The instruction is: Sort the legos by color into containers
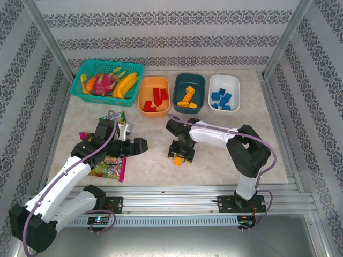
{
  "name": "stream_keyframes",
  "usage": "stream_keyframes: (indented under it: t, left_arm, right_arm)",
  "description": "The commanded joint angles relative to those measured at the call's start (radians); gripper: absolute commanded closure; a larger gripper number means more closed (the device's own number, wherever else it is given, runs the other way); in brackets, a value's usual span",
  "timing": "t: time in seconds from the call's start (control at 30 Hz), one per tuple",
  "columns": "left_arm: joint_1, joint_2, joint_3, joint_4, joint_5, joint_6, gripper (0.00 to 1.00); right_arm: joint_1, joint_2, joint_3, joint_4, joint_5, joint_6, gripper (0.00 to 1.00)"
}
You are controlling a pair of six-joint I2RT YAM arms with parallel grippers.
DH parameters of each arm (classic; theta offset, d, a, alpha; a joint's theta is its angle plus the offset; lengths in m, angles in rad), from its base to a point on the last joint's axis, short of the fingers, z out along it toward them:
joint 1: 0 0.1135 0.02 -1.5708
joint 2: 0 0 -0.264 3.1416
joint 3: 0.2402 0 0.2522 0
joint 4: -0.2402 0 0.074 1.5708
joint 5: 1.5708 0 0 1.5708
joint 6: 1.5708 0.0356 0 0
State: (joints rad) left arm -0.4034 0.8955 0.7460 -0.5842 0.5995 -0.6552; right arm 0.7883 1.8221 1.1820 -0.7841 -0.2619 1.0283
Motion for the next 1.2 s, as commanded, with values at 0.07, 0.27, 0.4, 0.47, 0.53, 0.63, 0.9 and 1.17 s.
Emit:
stream_keyframes:
  t: [0.07,0.27,0.4,0.47,0.53,0.63,0.9,1.17]
  left_arm:
    - [0.009,-0.011,-0.008,0.015,0.025,-0.003,0.22]
    - [0.009,-0.004,-0.013,0.035,0.018,-0.01,0.22]
    - [0.009,0.017,-0.003,0.068,0.013,-0.023,0.22]
    - [0.009,0.036,0.011,0.086,0.007,-0.032,0.22]
    - [0.009,0.062,0.033,0.107,0.001,-0.036,0.22]
    - [0.009,0.126,0.076,0.155,-0.006,-0.042,0.22]
    - [0.009,0.397,0.235,0.374,-0.021,-0.109,0.22]
    - [0.011,0.687,0.489,0.452,-0.017,-0.089,0.22]
  right_arm:
    - [0.012,0.022,-0.007,0.014,0.04,0.034,0.47]
    - [-0.002,0.023,0.013,-0.008,0.051,0.004,0.61]
    - [-0.014,0.009,0.067,-0.056,0.087,-0.049,0.64]
    - [-0.02,-0.003,0.111,-0.09,0.118,-0.087,0.66]
    - [-0.033,-0.016,0.164,-0.126,0.155,-0.132,0.66]
    - [-0.077,-0.027,0.248,-0.177,0.213,-0.206,0.66]
    - [-0.259,0.081,0.572,-0.248,0.365,-0.457,0.67]
    - [-0.377,0.374,0.958,-0.291,0.472,-0.58,0.68]
